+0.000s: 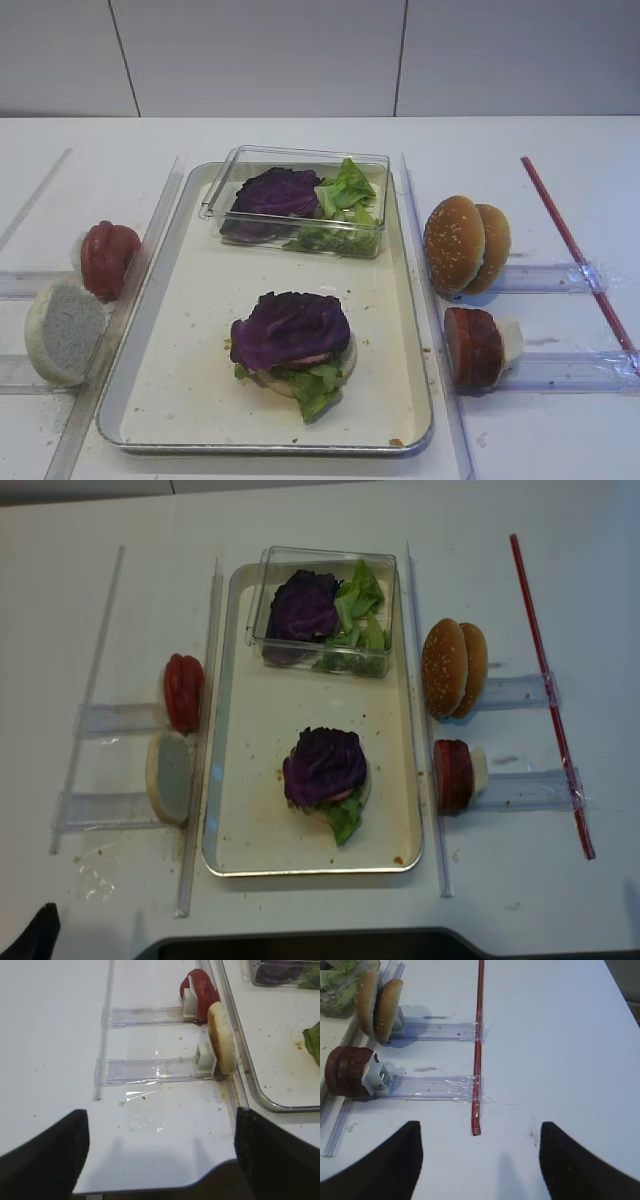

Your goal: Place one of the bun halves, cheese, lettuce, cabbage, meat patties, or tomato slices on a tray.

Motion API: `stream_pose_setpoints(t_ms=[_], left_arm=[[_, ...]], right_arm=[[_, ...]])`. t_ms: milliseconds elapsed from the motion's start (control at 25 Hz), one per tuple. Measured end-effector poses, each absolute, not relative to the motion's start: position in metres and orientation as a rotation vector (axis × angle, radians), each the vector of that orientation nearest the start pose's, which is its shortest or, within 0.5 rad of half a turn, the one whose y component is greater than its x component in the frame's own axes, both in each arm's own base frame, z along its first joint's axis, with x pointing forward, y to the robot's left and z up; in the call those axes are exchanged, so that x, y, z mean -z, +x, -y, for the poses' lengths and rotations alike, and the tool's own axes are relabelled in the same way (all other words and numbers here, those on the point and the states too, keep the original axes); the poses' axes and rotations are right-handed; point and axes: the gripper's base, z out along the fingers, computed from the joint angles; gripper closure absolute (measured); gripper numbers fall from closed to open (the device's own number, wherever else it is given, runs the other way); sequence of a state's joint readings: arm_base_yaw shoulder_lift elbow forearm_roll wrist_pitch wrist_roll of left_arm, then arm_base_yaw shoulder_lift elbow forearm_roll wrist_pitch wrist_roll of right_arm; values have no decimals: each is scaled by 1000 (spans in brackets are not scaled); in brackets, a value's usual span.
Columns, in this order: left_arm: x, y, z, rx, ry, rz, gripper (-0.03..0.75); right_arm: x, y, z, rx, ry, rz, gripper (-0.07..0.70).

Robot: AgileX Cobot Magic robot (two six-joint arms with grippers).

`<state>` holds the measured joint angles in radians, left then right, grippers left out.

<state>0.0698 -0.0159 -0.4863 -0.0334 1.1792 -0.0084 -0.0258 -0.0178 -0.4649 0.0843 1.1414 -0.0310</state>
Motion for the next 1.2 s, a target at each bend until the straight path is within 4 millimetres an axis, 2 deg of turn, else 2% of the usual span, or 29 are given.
stream_pose_setpoints(t_ms=[1200], left_arm=[[-264,-11,6,54,-97,-2157,169]], right_arm=[[-261,-7,-7,-69,-13,-2140,120]])
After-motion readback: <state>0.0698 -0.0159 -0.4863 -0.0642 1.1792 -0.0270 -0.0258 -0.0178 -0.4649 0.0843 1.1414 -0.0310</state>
